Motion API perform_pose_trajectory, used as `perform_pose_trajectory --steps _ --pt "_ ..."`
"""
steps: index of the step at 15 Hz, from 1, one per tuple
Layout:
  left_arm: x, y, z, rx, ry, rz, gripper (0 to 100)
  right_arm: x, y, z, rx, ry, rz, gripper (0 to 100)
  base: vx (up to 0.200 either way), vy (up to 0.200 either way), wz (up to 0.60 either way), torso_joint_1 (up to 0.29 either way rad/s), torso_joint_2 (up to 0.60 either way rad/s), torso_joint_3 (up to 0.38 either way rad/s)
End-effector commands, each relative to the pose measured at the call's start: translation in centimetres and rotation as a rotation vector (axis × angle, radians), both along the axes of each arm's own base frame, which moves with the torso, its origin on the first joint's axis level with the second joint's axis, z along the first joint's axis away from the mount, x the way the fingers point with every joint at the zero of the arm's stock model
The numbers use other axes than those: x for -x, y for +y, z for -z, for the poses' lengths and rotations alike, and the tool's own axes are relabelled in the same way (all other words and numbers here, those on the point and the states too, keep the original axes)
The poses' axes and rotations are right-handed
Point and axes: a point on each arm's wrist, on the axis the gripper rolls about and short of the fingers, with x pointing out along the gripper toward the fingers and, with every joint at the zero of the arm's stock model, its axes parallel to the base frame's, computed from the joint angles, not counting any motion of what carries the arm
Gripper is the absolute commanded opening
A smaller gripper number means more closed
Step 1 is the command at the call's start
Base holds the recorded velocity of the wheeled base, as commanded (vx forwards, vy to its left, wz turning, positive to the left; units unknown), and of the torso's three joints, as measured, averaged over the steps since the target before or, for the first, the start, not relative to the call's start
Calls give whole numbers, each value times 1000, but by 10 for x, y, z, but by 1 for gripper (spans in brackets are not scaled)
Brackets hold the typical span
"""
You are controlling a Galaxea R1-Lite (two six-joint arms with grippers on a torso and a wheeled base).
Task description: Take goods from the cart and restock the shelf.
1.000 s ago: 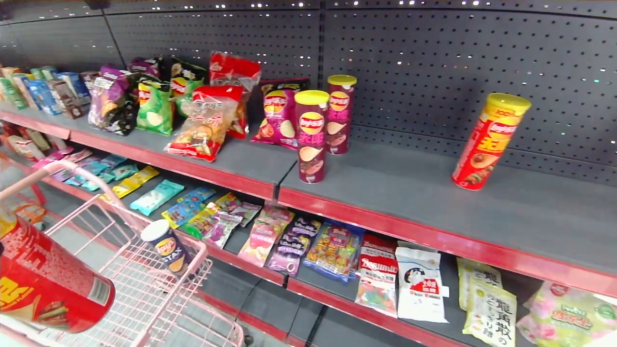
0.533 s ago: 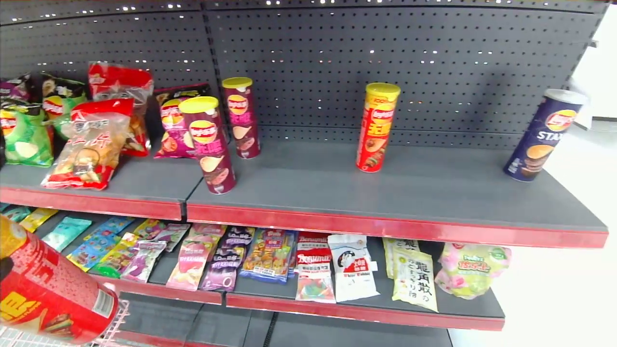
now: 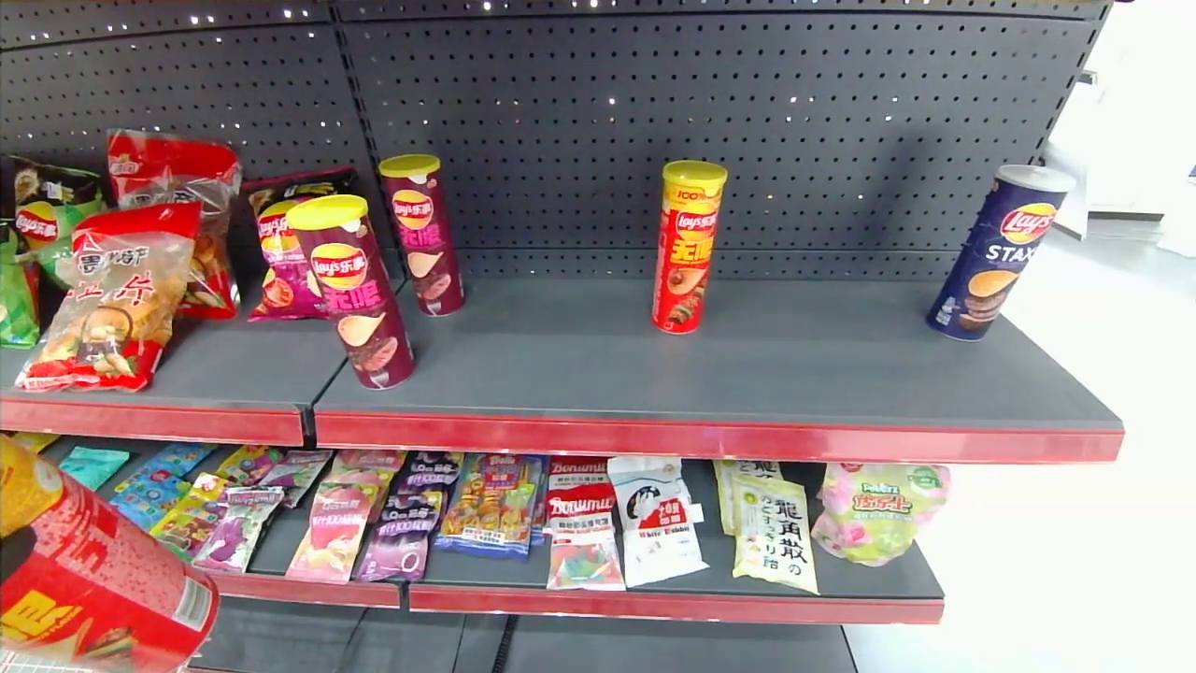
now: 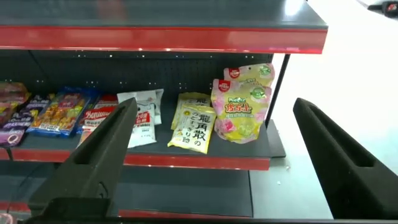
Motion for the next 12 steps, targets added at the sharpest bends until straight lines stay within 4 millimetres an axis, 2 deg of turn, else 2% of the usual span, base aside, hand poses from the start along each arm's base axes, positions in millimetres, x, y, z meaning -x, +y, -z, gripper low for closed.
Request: perform_pose_trajectory --steps 1,4,5,7,10,12 --pt "1 0 1 0 -2 1 0 0 0 0 0 0 -1 100 200 0 0 -12 -7 12" --pt "2 0 1 -7 -10 3 0 0 0 0 2 0 -2 100 200 0 0 1 1 -1" --pt "7 0 0 -9 -34 23 0 0 0 0 2 0 -2 100 0 0 0 0 0 0" --pt "24 0 1 5 -99 181 0 0 0 0 6 0 -5 100 0 0 0 0 0 0" --pt "40 2 6 5 -88 215 0 0 0 0 6 0 -17 100 0 0 0 0 0 0" --pt "46 2 9 13 -83 271 0 0 2 0 39 -2 -85 100 0 0 0 0 0 0"
